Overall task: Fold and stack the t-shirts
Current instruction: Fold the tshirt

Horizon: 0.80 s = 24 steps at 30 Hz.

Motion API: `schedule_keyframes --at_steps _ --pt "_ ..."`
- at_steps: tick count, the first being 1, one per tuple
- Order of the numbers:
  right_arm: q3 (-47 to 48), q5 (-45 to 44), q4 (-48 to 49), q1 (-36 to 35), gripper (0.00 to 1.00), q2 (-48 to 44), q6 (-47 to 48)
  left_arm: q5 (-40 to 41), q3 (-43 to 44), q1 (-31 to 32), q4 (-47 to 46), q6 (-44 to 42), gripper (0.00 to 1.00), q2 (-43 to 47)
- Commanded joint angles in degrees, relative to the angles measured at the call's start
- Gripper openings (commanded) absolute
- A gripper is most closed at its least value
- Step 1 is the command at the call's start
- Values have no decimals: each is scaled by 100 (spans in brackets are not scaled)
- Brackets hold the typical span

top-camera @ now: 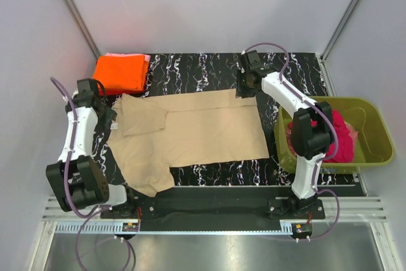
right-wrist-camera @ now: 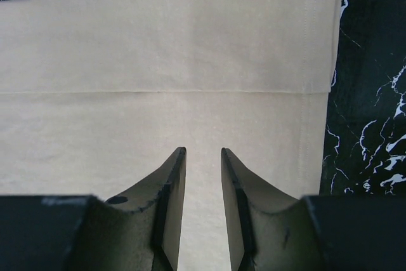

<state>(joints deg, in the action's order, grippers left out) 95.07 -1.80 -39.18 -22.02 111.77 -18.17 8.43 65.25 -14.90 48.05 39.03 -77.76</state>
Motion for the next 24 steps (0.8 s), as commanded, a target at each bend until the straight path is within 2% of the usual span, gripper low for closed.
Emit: schedule_keyframes --at_steps 1,7,9,11,19,24 --pt "-129 171 235 -22 36 -383 -81 362 -853 -5 768 1256 42 198" --pt "-164 452 349 -22 36 -603 -81 686 -1743 -5 574 1590 50 717" --pt "-181 505 411 -13 36 -638 -81 634 -1832 -22 591 1826 60 762" --pt "-181 549 437 -13 37 -638 -90 520 -1911 -40 556 1994 62 701" --pt "-331 707 569 -13 37 -709 -151 809 -2227 -49 644 2548 54 393" --pt "-278 760 596 -13 37 -586 -160 792 -2464 -40 258 2680 47 358"
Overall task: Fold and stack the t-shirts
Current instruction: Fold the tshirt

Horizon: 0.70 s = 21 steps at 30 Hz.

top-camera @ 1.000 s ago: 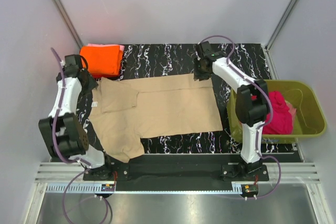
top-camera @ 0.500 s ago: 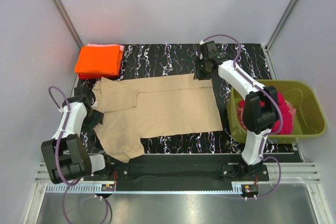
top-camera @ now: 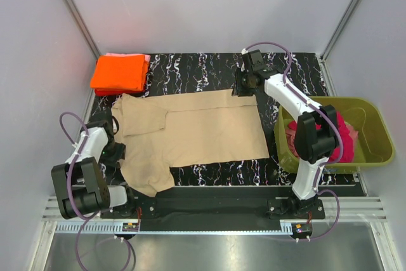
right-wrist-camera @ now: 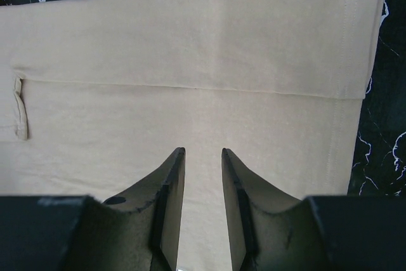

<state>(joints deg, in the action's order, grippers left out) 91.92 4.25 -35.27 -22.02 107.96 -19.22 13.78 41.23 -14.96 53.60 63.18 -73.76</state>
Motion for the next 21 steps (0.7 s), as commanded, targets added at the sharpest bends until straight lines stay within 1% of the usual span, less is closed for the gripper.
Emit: schedule_keyframes --at_steps 1,6,8,10,11,12,14,17,18,20,21 --pt "45 172 213 -13 37 -197 -55 265 -80 -33 -341 239 46 -60" --pt "72 208 213 -21 37 -83 -64 275 -124 -33 -508 107 39 -367" --pt "72 173 222 -13 37 -91 -55 239 -107 -33 -596 20 23 -394" --pt "-50 172 248 -13 37 -153 -55 213 -45 -33 -719 -68 12 -376" --pt "-147 225 327 -21 39 -187 -73 213 -10 -33 -737 -164 0 -359" --pt "-244 364 510 -13 39 -214 -81 161 60 -33 -755 -200 0 -341" --pt "-350 497 521 -22 40 -214 -134 116 121 -33 -781 -332 0 -289" --pt "-350 341 390 -83 40 -310 -99 274 192 -33 -781 -499 0 -192" --pt "-289 -9 32 -118 39 -380 -299 387 175 -33 -781 -499 0 -157" --pt "-227 -109 -304 -127 39 -504 -599 406 122 -33 -790 -403 0 -78" --pt "-288 -335 -540 -118 39 -687 -992 397 52 -33 -808 -368 0 -43"
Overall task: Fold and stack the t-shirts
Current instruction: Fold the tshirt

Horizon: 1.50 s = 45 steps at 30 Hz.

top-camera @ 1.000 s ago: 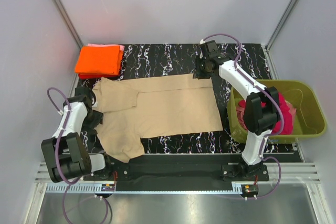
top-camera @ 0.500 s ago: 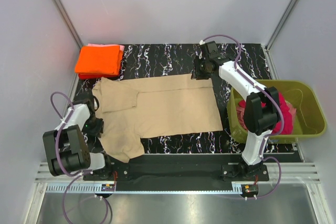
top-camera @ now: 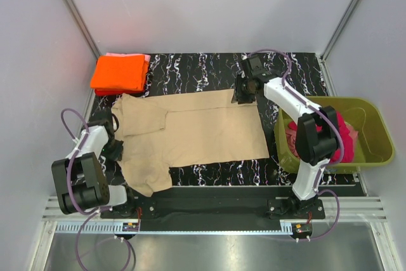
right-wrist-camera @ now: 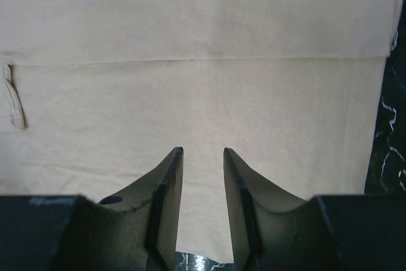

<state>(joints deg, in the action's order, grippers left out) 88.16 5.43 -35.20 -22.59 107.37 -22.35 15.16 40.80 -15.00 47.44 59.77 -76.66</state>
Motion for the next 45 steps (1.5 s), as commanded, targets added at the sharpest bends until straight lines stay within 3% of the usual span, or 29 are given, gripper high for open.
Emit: schedule_keyframes --at_steps 1,5,7,8,10,13,14,17,23,28,32,39,45 --pt "-130 -655 -628 -61 38 -752 -892 190 52 -29 -200 0 0 257" --pt "-756 -773 -524 -148 37 -1429 -1623 -21 -1 -29 -244 -79 0 240" --pt "-704 -604 -549 -473 40 -1587 -1099 -179 -45 15 -323 -149 0 275" --pt "-695 -953 -662 -866 40 -1649 -635 -249 -98 24 -367 -184 0 318" --pt "-791 -1315 -847 -984 39 -1693 -577 -461 -133 24 -446 -211 0 389" --pt "-827 -1677 -1514 -975 37 -1746 -1506 -400 -212 24 -481 -150 0 660" --pt "-853 -1425 -1664 -984 37 -1842 -2171 -356 -239 15 -499 -150 0 844" --pt "-1389 -896 -1201 -984 37 -2001 -3210 -373 -318 33 -691 -193 0 1161" --pt "-1257 -1657 -2042 -1080 37 -1982 -5203 -619 -63 33 -789 -492 0 1040" --pt "-1942 -1913 -2139 -1502 37 -2335 -7042 -865 -194 33 -991 -519 0 1004" --pt "-2180 -2160 -2534 -1520 39 -2353 -7616 -936 -230 33 -1105 -536 0 969" --pt "-2445 -2511 -2571 -1590 40 -2440 -7681 -1024 -116 33 -1141 -651 0 793" --pt "-1452 -3514 -2405 -2144 39 -2212 -5187 -1050 -72 33 -1176 -730 0 732"
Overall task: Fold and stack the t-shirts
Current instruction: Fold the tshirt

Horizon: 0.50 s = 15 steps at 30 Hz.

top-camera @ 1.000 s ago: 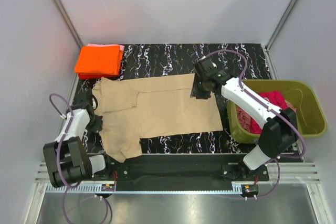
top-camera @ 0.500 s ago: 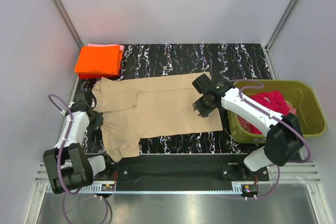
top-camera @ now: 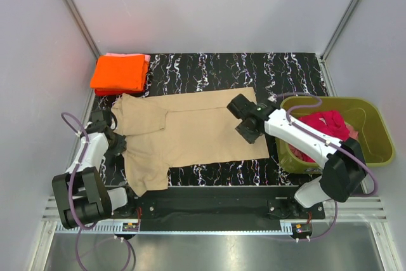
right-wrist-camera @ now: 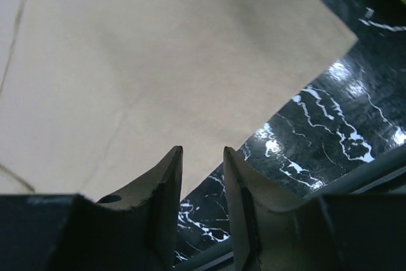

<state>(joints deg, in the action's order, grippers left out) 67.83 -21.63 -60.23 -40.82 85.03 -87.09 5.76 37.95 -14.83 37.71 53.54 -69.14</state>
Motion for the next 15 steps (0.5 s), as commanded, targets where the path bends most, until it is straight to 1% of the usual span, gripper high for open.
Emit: schedule_keyframes --at_steps 1,4,5,6,7,9,10,12,13,15 --pt "643 -843 142 -469 39 22 1839 -136 212 15 -212 -98 0 -38" --pt "819 -537 38 -628 39 40 2667 -215 204 7 -247 -89 0 -64" --pt "845 -475 -32 -707 39 40 2810 -242 204 15 -264 -98 0 -73" --pt "819 -465 -155 -787 40 66 2890 -259 212 15 -265 -98 0 -82" --pt "750 -282 -121 -848 41 57 3247 -277 221 15 -256 -124 0 -82" --pt "180 305 543 -1016 42 -21 4160 -312 221 15 -273 -142 0 -82" --pt "-22 830 1095 -1025 41 -83 4852 -321 221 15 -273 -142 0 -73" --pt "-261 748 1284 -1095 39 -75 5253 -339 204 15 -282 -151 0 -46" --pt "-323 730 1642 -1138 40 -101 5942 -339 195 15 -282 -151 0 -20" --pt "-464 721 1882 -1183 40 -84 6535 -277 177 15 -282 -177 0 6"
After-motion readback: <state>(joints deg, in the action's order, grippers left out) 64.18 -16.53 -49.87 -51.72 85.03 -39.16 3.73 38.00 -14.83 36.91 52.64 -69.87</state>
